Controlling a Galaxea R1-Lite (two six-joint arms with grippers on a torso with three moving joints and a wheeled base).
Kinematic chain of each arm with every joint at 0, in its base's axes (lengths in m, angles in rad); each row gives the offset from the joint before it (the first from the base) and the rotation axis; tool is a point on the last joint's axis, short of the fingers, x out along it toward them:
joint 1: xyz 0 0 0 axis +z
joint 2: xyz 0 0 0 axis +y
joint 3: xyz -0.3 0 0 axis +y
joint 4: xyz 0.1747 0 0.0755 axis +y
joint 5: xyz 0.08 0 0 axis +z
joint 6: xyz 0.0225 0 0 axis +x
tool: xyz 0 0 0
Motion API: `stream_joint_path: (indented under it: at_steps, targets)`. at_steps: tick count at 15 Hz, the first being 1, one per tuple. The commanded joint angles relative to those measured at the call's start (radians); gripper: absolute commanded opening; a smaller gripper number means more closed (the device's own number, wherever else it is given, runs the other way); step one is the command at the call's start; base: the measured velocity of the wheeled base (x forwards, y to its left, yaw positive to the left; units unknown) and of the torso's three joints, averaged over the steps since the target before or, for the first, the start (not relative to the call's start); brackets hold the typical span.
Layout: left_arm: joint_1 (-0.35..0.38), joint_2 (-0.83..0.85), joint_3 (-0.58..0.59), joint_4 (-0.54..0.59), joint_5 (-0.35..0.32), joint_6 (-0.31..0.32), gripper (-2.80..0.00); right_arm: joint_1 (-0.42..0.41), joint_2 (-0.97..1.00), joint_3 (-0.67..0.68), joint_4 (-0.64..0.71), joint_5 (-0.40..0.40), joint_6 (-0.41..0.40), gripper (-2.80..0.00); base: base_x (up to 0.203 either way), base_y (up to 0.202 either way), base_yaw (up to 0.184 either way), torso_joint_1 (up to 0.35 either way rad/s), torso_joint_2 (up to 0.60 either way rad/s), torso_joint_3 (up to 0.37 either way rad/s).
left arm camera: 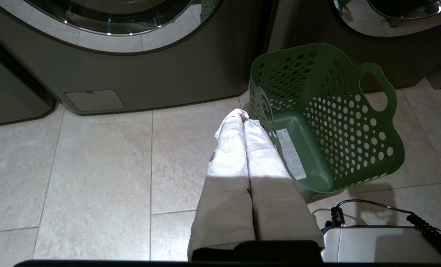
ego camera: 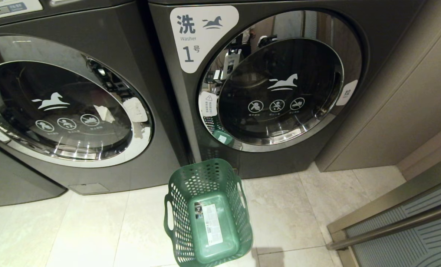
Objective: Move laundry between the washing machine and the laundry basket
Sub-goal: Open the lid of the washing machine
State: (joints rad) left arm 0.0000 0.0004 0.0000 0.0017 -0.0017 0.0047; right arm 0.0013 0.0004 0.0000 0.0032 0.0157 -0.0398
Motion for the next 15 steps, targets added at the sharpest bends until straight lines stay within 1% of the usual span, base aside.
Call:
stream_joint_path:
  at_steps: [1, 6, 7, 8, 10, 11, 12, 13, 15]
  targets:
    - [0.000, 0.000, 0.000, 0.000, 0.000, 0.000, -2.80, 0.000, 0.001, 0.000, 0.000, 0.000, 0.000, -2.80, 0.000, 0.000, 0.000, 0.000, 0.00, 0.000]
    - [0.000, 0.000, 0.000, -0.002, 0.000, 0.008, -2.80, 0.000, 0.000, 0.000, 0.000, -0.002, -0.003, -2.80, 0.000, 0.000, 0.000, 0.000, 0.00, 0.000]
    - [0.000, 0.000, -0.015, -0.008, 0.000, 0.011, -2.80, 0.000, 0.000, 0.000, 0.000, -0.002, 0.000, -2.80, 0.000, 0.000, 0.000, 0.000, 0.00, 0.000]
    - [0.000, 0.000, -0.054, -0.011, -0.001, 0.015, -2.80, 0.000, 0.000, 0.000, 0.000, -0.002, 0.003, -2.80, 0.000, 0.000, 0.000, 0.000, 0.00, 0.000]
    - [-0.001, 0.022, -0.212, 0.024, -0.006, 0.017, -2.80, 0.000, 0.000, 0.000, -0.002, -0.002, 0.026, -2.80, 0.000, 0.000, 0.000, 0.000, 0.00, 0.000]
    - [-0.003, 0.062, -0.327, 0.061, -0.009, 0.012, -2.80, 0.000, 0.000, 0.000, -0.002, -0.002, 0.035, -2.80, 0.000, 0.000, 0.000, 0.000, 0.00, 0.000]
    - [-0.008, 0.133, -0.430, 0.100, -0.016, -0.002, -2.80, 0.000, 0.000, 0.000, -0.002, -0.002, 0.040, -2.80, 0.000, 0.000, 0.000, 0.000, 0.00, 0.000]
    - [-0.022, 0.240, -0.505, 0.129, -0.029, -0.031, -2.80, 0.000, 0.000, 0.000, -0.002, -0.002, 0.041, -2.80, 0.000, 0.000, 0.000, 0.000, 0.00, 0.000]
    - [-0.049, 0.450, -0.581, 0.151, -0.062, -0.099, -2.80, 0.000, 0.000, 0.000, -0.002, -0.003, 0.041, -2.80, 0.000, 0.000, 0.000, 0.000, 0.00, 0.000]
